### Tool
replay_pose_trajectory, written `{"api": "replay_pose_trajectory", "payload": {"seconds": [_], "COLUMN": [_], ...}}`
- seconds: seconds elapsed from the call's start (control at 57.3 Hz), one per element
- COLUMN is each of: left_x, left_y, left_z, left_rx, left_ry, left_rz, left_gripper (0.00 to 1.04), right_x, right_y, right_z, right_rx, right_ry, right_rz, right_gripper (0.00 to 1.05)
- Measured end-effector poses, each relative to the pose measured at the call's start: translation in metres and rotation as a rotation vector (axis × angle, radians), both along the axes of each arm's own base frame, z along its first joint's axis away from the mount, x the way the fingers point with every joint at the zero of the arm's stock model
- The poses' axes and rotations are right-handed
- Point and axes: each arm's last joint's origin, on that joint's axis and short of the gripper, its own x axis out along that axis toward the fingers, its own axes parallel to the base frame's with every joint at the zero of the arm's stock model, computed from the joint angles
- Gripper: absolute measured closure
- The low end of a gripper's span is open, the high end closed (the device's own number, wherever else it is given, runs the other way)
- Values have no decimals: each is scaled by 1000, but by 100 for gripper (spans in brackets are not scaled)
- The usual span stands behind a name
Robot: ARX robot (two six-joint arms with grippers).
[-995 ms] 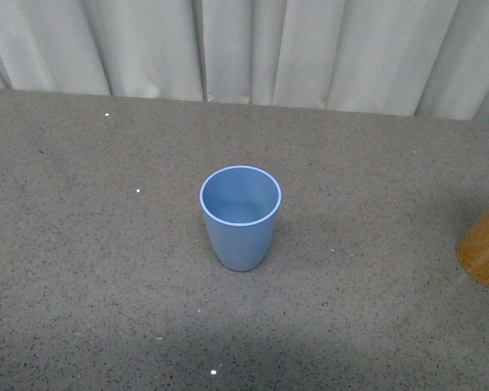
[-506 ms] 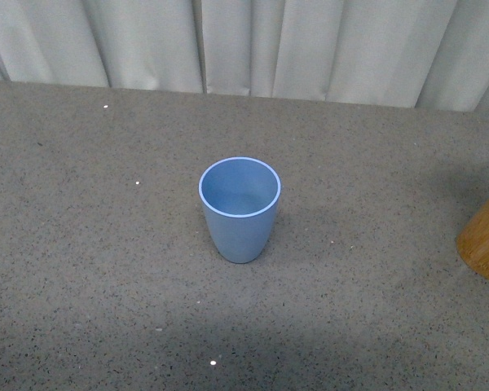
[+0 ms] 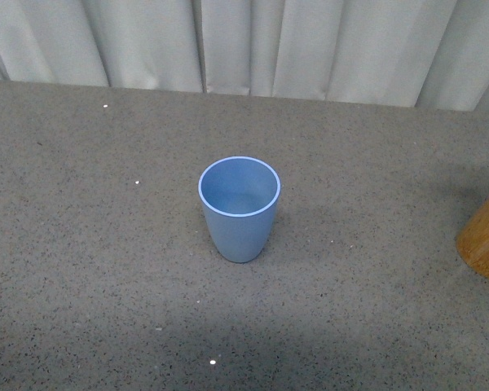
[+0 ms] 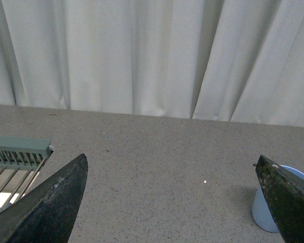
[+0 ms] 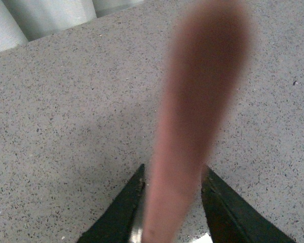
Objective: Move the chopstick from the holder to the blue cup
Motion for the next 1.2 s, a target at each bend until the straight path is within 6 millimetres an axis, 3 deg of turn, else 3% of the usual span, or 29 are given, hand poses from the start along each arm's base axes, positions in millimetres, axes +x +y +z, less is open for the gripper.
{"api": "replay_pose_trajectory", "payload": {"seconds": [0.175,0.489,0.733,0.925,1.204], "left_x": [0,0,0,0,0], "left_y": [0,0,0,0,0], "left_z": [0,0,0,0,0], "left_rx": [0,0,0,0,0], "left_ry": [0,0,0,0,0], "left_rz": [0,0,0,0,0], "left_gripper": [7,7,7,7,7], "right_x": [-2,-9,-27,-38,-42], "right_y": [-1,-1,-6,-23,-23], "right_z": [14,50,81,95,98], "right_rx": [1,-36,-10,22,39], "right_ry": [-56,-163,-272,-335,-357], "right_rz": [7,38,58,46,56], "right_gripper": [104,104,104,104,104]}}
